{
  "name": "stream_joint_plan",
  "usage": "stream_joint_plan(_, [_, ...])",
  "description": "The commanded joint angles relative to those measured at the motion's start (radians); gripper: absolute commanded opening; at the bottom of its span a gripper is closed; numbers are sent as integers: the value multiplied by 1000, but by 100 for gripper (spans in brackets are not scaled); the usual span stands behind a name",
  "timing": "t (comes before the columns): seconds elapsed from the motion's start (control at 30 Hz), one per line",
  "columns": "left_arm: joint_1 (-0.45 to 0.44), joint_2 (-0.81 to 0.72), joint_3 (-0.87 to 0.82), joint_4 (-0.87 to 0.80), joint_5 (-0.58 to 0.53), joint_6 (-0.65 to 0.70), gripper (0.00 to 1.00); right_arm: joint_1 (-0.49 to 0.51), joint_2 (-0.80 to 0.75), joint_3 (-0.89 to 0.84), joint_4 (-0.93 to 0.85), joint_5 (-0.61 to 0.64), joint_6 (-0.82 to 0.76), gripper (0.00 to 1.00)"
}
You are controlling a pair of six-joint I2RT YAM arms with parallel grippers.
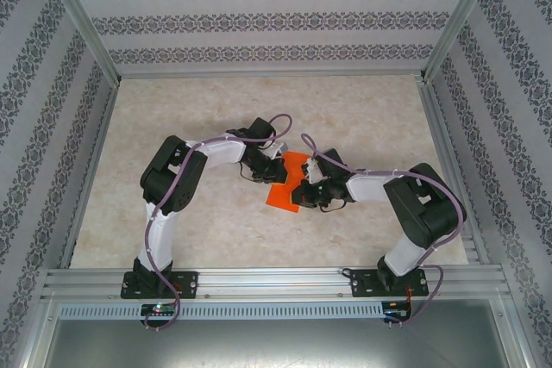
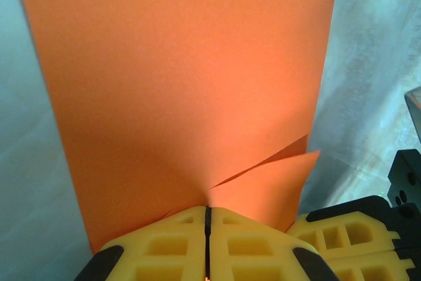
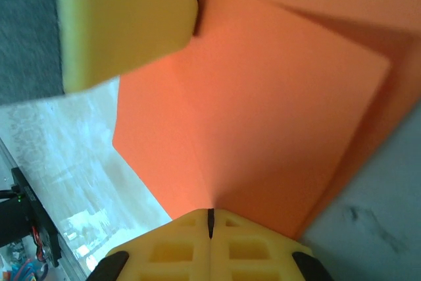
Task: Fold a paper plane with a square sheet of paper (pick it up from the middle)
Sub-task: Fold the triangle a second time at the center of the table.
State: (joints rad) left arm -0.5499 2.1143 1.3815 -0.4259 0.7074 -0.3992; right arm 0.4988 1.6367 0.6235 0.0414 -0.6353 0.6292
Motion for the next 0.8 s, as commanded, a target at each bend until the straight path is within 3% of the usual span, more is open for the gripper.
stream_joint_plan(0.0, [-4, 64, -8, -28, -80, 30, 9, -8, -38, -57, -58, 26, -3, 5])
stream_joint_plan(0.2, [-4, 61, -1, -43, -80, 41, 9, -6, -127, -101, -127, 44, -11, 5])
stream_joint_plan(0.4, [-4, 57, 1, -39, -71, 40, 9, -60, -222, -28, -179, 12, -21, 5])
stream_joint_plan(0.77, [-4, 34, -27, -13, -62, 34, 9, -91, 7, 197, -142, 23, -61, 5])
